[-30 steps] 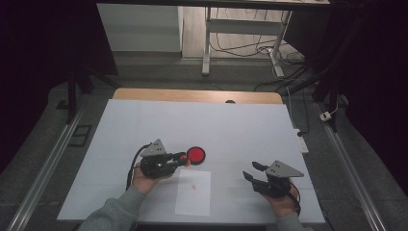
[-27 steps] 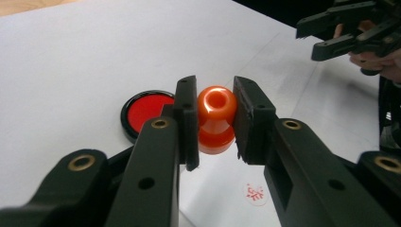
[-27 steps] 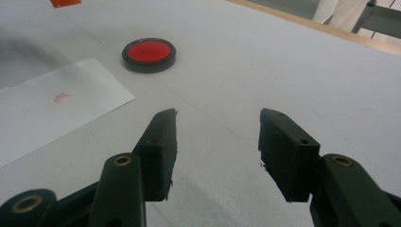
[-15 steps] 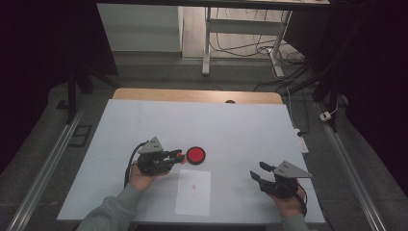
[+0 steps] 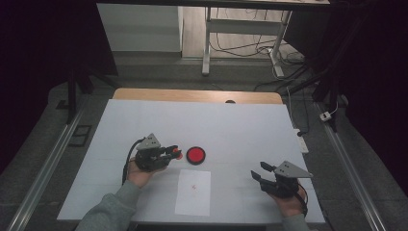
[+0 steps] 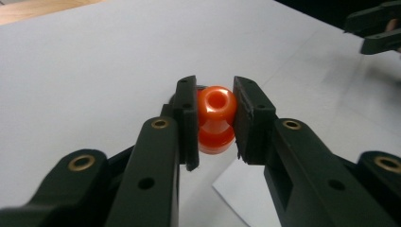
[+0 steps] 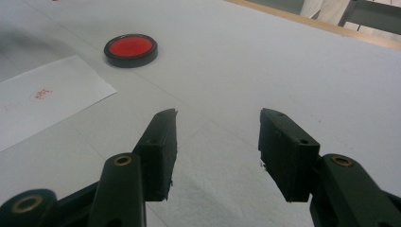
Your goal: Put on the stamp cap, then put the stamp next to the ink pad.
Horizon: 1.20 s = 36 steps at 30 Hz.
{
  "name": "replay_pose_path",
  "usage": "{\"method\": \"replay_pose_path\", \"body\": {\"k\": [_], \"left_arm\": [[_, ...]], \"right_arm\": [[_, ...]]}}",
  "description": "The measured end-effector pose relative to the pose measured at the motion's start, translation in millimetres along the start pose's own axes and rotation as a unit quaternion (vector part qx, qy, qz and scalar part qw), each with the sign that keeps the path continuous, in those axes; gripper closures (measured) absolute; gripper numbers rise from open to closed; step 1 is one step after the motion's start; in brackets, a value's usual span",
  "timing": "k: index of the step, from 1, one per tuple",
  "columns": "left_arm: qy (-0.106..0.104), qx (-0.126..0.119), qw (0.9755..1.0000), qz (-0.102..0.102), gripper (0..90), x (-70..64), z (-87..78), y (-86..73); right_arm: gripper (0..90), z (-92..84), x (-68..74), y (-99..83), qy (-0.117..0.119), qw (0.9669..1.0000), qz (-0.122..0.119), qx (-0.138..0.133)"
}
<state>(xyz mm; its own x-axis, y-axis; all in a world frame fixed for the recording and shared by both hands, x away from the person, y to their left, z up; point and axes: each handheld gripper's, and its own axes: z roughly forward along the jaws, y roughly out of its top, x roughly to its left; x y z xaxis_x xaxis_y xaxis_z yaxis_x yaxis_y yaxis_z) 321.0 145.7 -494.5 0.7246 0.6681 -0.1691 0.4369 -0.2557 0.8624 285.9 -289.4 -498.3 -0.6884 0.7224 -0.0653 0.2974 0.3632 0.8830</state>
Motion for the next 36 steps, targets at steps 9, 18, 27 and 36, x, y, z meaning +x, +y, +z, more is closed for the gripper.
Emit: {"method": "replay_pose_path", "body": {"k": [9, 18, 27, 36], "left_arm": [[0.024, 0.015, 0.9996, 0.001, 72.4, 9.1, 11.4, 1.2], [0.038, 0.027, 0.9989, -0.008, 72.4, 21.0, 19.2, 0.7], [0.043, 0.050, 0.9978, -0.008, 72.2, 24.9, 31.5, -1.1], [0.049, 0.073, 0.9962, 0.000, 72.1, 24.9, 41.8, -4.3]], "right_arm": [[46.8, 0.2, -0.6, -0.6, 0.000, 1.0000, 0.002, 0.000], [46.7, 0.9, -1.0, -1.7, 0.000, 1.0000, 0.005, 0.001], [46.6, 2.8, -1.1, -2.5, 0.001, 1.0000, 0.004, 0.005], [46.6, 3.1, -1.5, -3.0, 0.001, 1.0000, 0.006, 0.007]]}}
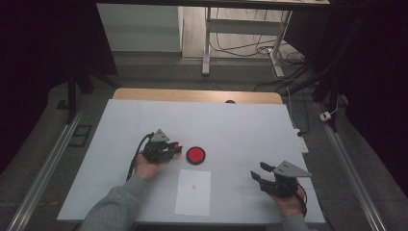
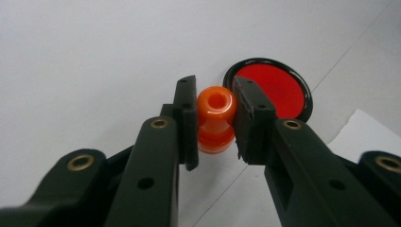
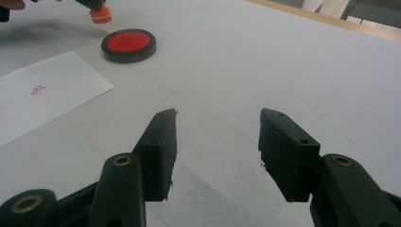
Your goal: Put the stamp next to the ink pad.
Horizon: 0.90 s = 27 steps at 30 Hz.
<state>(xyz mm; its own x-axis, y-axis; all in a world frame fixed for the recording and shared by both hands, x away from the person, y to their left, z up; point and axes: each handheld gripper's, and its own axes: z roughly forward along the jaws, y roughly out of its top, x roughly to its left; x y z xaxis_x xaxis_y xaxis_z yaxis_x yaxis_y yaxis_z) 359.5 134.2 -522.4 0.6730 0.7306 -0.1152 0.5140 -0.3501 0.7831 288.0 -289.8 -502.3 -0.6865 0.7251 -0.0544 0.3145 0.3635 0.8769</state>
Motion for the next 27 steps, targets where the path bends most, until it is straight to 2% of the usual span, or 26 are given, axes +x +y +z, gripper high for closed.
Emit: {"method": "replay_pose_path", "body": {"k": [11, 20, 22, 24, 27], "left_arm": [[0.001, 0.034, 0.9993, 0.016, 71.4, -2.4, 9.1, -3.6], [-0.007, 0.038, 0.9992, 0.013, 66.5, -3.2, 10.7, -4.8], [-0.005, 0.037, 0.9992, 0.015, 59.7, -4.1, 10.4, -4.4], [-0.002, 0.028, 0.9995, 0.012, 47.8, -4.9, 8.4, -3.2], [0.008, 0.010, 0.9999, 0.000, 34.0, -6.0, 3.2, -0.8]], "right_arm": [[46.5, 0.2, -0.3, -0.3, 0.001, 1.0000, 0.001, 0.002], [46.5, -0.1, -1.1, -0.2, 0.001, 1.0000, 0.002, -0.001], [46.5, -0.2, -1.1, 0.0, 0.001, 1.0000, 0.002, -0.002], [46.4, -0.4, -1.2, 0.1, 0.000, 1.0000, 0.002, -0.002], [46.4, -1.1, -1.7, 0.3, -0.002, 1.0000, 0.003, -0.002]]}}
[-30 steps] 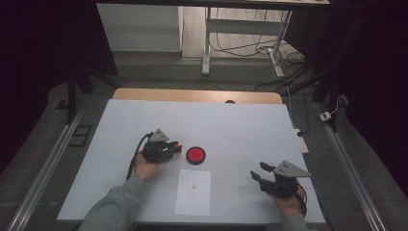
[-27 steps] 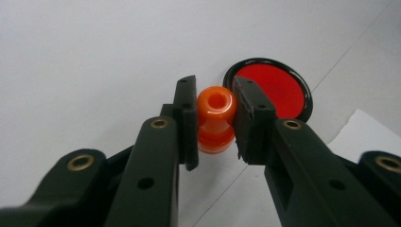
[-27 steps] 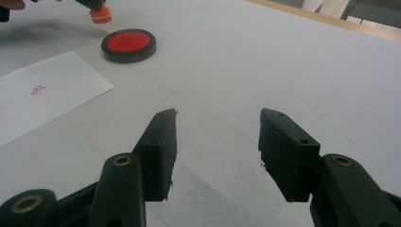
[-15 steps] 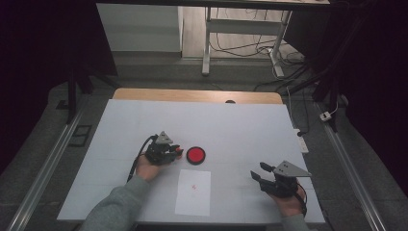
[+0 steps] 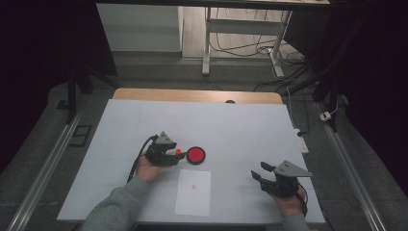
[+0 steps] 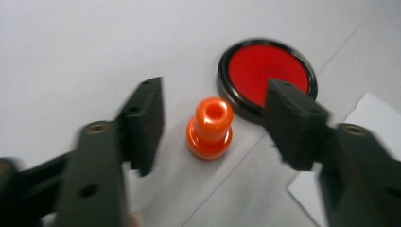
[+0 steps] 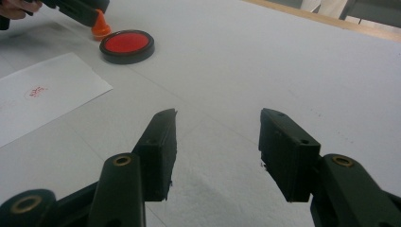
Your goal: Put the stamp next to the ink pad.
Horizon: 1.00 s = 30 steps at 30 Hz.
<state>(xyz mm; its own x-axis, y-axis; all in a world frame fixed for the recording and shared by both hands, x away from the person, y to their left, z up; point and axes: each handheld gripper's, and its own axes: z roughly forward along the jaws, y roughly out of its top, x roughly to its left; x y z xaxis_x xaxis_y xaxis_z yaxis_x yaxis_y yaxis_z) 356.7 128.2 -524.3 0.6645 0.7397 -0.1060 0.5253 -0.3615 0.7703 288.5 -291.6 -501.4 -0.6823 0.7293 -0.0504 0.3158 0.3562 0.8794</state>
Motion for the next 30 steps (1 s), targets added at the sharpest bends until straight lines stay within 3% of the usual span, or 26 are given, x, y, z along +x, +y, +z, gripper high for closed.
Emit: {"method": "replay_pose_path", "body": {"k": [4, 10, 18, 23, 30], "left_arm": [[0.002, -0.018, 0.9998, -0.008, 27.0, 0.1, -7.8, 1.9], [-0.010, -0.032, 0.9994, -0.007, 26.9, -2.5, -22.1, 2.4], [-0.032, -0.037, 0.9987, 0.011, 27.8, -12.0, -43.3, -0.3], [-0.043, -0.037, 0.9980, 0.026, 28.5, -18.8, -57.2, -8.2], [-0.031, -0.039, 0.9982, 0.035, 28.8, -21.1, -76.3, -24.6]], "right_arm": [[46.4, -0.5, -0.7, 0.3, 0.000, 1.0000, 0.001, -0.001], [46.2, -0.5, -2.5, 0.9, 0.001, 1.0000, 0.001, -0.003], [45.9, -0.1, -4.0, 1.4, 0.008, 1.0000, -0.001, -0.006], [45.8, -2.0, -6.2, 0.9, 0.011, 0.9999, 0.000, -0.006], [45.6, -2.5, -9.2, -0.6, 0.014, 0.9999, -0.001, -0.005]]}}
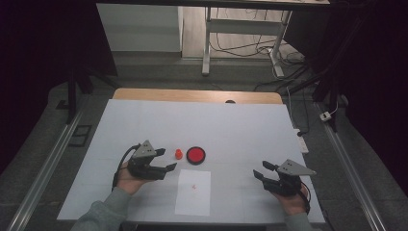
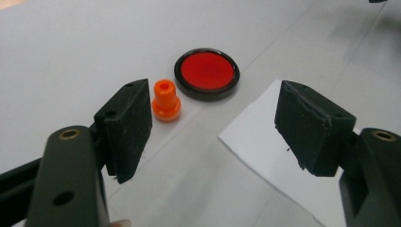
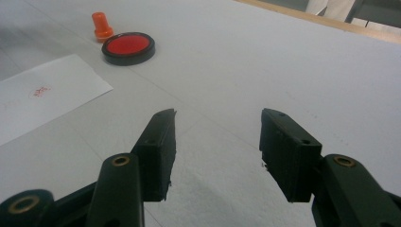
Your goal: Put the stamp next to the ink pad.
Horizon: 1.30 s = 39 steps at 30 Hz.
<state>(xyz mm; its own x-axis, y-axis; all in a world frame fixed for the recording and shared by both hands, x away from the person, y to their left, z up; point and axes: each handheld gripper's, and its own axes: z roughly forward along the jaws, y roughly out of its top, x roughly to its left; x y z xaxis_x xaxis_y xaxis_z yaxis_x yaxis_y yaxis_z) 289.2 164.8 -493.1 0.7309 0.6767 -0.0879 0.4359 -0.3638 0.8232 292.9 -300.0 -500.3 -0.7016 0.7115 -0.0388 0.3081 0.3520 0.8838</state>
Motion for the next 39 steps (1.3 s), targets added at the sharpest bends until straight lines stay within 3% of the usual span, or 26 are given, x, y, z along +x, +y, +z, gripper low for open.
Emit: {"method": "replay_pose_path", "body": {"k": [14, 20, 39], "left_arm": [[0.018, 0.008, 0.9998, -0.007, 29.4, -2.2, -33.8, -37.5], [0.022, 0.017, 0.9995, -0.015, 29.4, -0.7, -37.1, -49.3], [0.020, 0.019, 0.9993, -0.026, 29.4, 5.0, -36.6, -52.2]], "right_arm": [[45.4, -0.4, -4.3, -2.7, 0.001, 0.9997, -0.017, 0.018], [45.4, 0.1, -6.5, -4.3, 0.000, 0.9993, -0.026, 0.027], [45.4, -0.5, -9.8, -6.2, -0.003, 0.9991, -0.028, 0.033]]}}
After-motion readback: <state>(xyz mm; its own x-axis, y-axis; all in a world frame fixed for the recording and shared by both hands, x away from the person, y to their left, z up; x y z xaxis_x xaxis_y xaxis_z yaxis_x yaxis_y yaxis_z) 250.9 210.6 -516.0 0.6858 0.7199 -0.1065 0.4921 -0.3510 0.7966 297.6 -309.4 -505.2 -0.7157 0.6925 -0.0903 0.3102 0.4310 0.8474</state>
